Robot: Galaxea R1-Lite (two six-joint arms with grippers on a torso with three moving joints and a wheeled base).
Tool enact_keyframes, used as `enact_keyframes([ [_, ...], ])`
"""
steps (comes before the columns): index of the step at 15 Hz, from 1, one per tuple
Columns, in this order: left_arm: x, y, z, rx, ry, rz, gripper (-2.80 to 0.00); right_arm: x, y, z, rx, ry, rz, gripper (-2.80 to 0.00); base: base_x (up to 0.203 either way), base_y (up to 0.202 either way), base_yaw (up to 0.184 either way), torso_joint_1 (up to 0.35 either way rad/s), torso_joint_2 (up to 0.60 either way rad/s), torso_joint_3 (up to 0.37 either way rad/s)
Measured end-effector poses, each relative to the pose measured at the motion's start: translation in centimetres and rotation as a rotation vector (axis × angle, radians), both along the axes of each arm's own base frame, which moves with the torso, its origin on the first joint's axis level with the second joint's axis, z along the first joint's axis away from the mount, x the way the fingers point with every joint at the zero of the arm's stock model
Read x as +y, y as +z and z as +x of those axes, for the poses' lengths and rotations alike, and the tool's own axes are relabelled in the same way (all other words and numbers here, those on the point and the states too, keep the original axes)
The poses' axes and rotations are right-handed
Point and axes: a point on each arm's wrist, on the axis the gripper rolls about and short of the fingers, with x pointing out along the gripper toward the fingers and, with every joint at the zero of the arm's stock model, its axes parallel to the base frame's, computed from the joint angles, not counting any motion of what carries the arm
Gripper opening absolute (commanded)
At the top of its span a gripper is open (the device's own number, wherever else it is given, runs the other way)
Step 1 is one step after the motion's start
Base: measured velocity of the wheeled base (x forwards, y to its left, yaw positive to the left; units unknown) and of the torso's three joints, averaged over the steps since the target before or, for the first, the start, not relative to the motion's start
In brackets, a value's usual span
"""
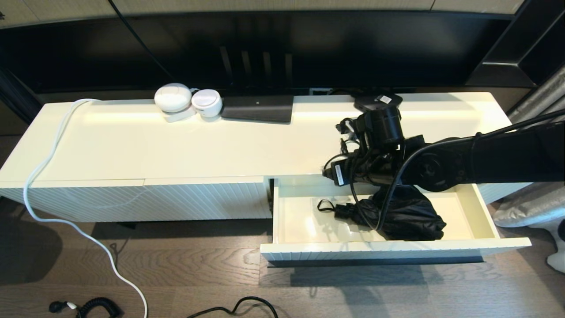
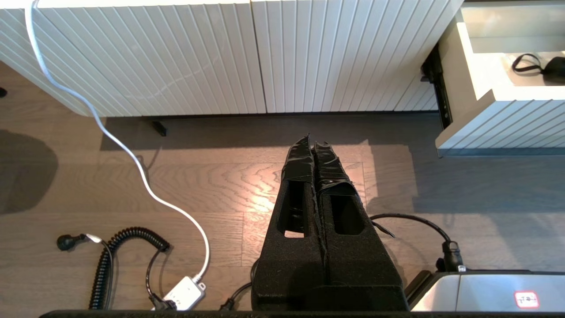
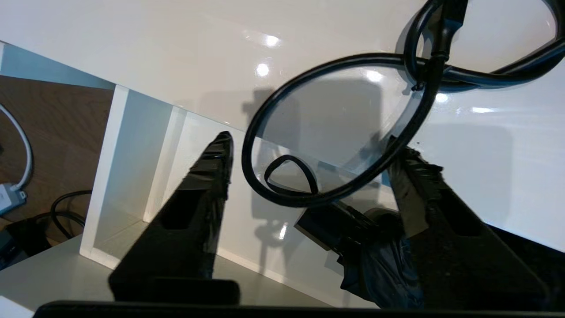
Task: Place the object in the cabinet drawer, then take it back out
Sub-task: Put the data cable in the drawer
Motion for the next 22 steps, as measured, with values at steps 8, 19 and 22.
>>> enact_keyframes([
  [8, 0.0, 0.0, 0.0, 0.0, 0.0, 0.0, -2.8, 0.0, 0.4, -0.1, -0.014, -0.001, 0.003, -2.8, 0.0, 0.0, 0.0, 0.0, 0.0, 0.0],
  [19, 0.0, 0.0, 0.0, 0.0, 0.0, 0.0, -2.8, -3.6, 4.0, -4.7, -0.063, -0.08, -0.121, -2.8, 0.0, 0.0, 0.0, 0.0, 0.0, 0.0],
  [22, 0.0, 0.0, 0.0, 0.0, 0.0, 0.0, -2.8, -6.3, 3.8, -8.0, 0.024, -0.122, -0.204, -2.8, 0.0, 0.0, 0.0, 0.0, 0.0, 0.0],
])
